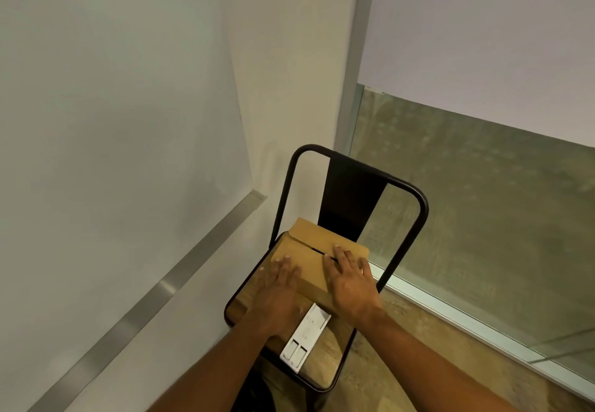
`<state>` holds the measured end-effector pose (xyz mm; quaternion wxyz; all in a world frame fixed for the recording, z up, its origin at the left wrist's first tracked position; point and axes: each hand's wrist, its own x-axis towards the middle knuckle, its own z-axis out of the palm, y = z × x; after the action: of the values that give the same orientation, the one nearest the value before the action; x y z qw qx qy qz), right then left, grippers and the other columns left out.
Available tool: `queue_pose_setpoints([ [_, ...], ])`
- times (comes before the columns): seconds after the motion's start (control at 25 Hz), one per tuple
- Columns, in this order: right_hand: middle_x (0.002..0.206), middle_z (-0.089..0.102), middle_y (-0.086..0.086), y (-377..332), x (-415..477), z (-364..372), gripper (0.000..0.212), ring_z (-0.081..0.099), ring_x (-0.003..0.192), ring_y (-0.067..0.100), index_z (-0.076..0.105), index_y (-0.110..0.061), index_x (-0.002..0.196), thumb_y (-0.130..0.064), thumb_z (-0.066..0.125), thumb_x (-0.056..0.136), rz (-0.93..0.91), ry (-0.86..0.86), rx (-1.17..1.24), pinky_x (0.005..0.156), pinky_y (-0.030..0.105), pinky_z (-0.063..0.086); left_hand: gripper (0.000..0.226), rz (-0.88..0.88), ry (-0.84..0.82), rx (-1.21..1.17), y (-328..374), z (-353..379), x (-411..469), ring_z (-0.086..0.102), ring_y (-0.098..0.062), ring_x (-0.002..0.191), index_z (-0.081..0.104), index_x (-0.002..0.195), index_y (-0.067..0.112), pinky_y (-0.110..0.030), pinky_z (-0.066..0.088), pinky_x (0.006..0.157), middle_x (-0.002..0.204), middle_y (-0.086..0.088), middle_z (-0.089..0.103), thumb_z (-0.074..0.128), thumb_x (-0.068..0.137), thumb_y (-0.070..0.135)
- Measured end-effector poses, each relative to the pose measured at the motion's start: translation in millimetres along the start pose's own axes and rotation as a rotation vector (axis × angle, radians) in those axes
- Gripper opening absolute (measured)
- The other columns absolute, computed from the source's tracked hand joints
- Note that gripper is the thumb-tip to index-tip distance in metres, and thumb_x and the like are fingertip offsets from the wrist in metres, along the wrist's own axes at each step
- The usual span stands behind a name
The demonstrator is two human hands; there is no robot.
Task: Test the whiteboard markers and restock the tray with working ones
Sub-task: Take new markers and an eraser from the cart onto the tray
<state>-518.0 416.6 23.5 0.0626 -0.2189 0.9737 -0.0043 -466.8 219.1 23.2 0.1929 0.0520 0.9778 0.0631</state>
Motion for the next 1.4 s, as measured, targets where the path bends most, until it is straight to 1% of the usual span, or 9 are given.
queue_pose_setpoints([
  [0.24, 0.168, -0.001, 0.009, 8, 7, 17, 0.070, -0.002, 0.154, 0.031, 0.007, -0.023, 0.159, -0.032, 0.045, 0.101, 0.001, -0.028, 0.006, 0.120, 0.053, 0.000, 0.093, -0.007, -0.042, 0.041, 0, -2, 10, -0.023, -0.035, 0.161, -0.014, 0.167, 0.023, -0.060, -0.007, 0.128, 0.174, -0.011, -0.025, 0.048, 0.106, 0.055],
  [0.6, 0.166, 0.016, 0.007, 11, 9, 21, 0.055, 0.013, 0.153, 0.030, 0.022, -0.025, 0.156, -0.043, 0.028, 0.104, 0.016, 0.013, 0.043, 0.120, 0.053, 0.013, 0.089, 0.059, 0.020, -0.037, -15, 1, 7, -0.019, -0.030, 0.162, -0.010, 0.168, 0.026, -0.056, -0.007, 0.129, 0.176, -0.005, -0.021, 0.048, 0.107, 0.051],
  [0.72, 0.161, 0.031, 0.009, 9, 8, 16, 0.049, 0.028, 0.148, 0.030, 0.037, -0.025, 0.147, -0.043, 0.037, 0.102, 0.021, 0.088, 0.055, 0.118, 0.053, 0.024, 0.066, 0.053, 0.241, -0.222, -21, 5, -1, 0.013, -0.025, 0.163, 0.019, 0.168, 0.023, -0.042, 0.005, 0.130, 0.177, -0.002, 0.017, 0.045, 0.111, 0.041],
  [0.8, 0.154, 0.039, 0.008, 7, 6, 13, 0.043, 0.036, 0.141, 0.028, 0.045, -0.024, 0.137, -0.043, 0.044, 0.099, 0.002, 0.173, 0.059, 0.115, 0.052, 0.032, 0.041, -0.038, 0.434, -0.401, -28, 8, -9, 0.052, -0.023, 0.142, 0.054, 0.150, 0.021, -0.043, 0.037, 0.125, 0.153, -0.003, 0.057, 0.049, 0.110, 0.031],
  [0.84, 0.152, 0.040, 0.007, 6, 5, 12, 0.042, 0.037, 0.139, 0.027, 0.047, -0.023, 0.135, -0.043, 0.046, 0.098, -0.014, 0.209, 0.062, 0.114, 0.050, 0.034, 0.029, -0.095, 0.496, -0.468, -35, 11, -13, 0.064, -0.020, 0.122, 0.065, 0.134, 0.019, -0.043, 0.053, 0.111, 0.133, -0.002, 0.069, 0.051, 0.109, 0.024],
  [0.92, 0.150, 0.041, 0.008, 0, 5, 12, 0.041, 0.039, 0.137, 0.026, 0.050, -0.021, 0.132, -0.042, 0.050, 0.097, -0.054, 0.278, 0.079, 0.113, 0.049, 0.035, 0.019, -0.220, 0.540, -0.549, -48, 21, -20, 0.069, -0.019, 0.096, 0.071, 0.107, 0.015, -0.042, 0.062, 0.087, 0.105, -0.003, 0.073, 0.052, 0.106, 0.014],
  [1.04, 0.139, 0.050, 0.004, -14, 5, 12, 0.030, 0.049, 0.126, 0.024, 0.056, -0.021, 0.124, -0.036, 0.053, 0.097, -0.180, 0.361, 0.123, 0.108, 0.042, 0.037, 0.013, -0.407, 0.375, -0.542, -58, 36, -30, 0.068, -0.026, 0.101, 0.066, 0.108, 0.018, -0.045, 0.059, 0.089, 0.106, -0.004, 0.067, 0.059, 0.100, 0.025],
  [1.16, 0.128, 0.058, 0.001, -28, 3, 17, 0.025, 0.054, 0.118, 0.020, 0.060, -0.021, 0.120, -0.030, 0.052, 0.098, -0.338, 0.372, 0.178, 0.104, 0.035, 0.038, 0.055, -0.485, 0.168, -0.572, -53, 54, -35, 0.059, -0.028, 0.119, 0.058, 0.132, 0.019, -0.045, 0.051, 0.102, 0.127, -0.006, 0.060, 0.073, 0.089, 0.050],
  [1.4, 0.130, 0.062, 0.002, -50, 0, 28, 0.032, 0.057, 0.118, 0.019, 0.063, -0.018, 0.124, -0.028, 0.058, 0.095, -0.469, 0.273, 0.167, 0.103, 0.033, 0.044, 0.055, -0.494, 0.164, -0.502, -41, 74, -32, 0.054, -0.027, 0.118, 0.057, 0.120, 0.023, -0.045, 0.052, 0.099, 0.125, -0.006, 0.053, 0.076, 0.081, 0.055],
])
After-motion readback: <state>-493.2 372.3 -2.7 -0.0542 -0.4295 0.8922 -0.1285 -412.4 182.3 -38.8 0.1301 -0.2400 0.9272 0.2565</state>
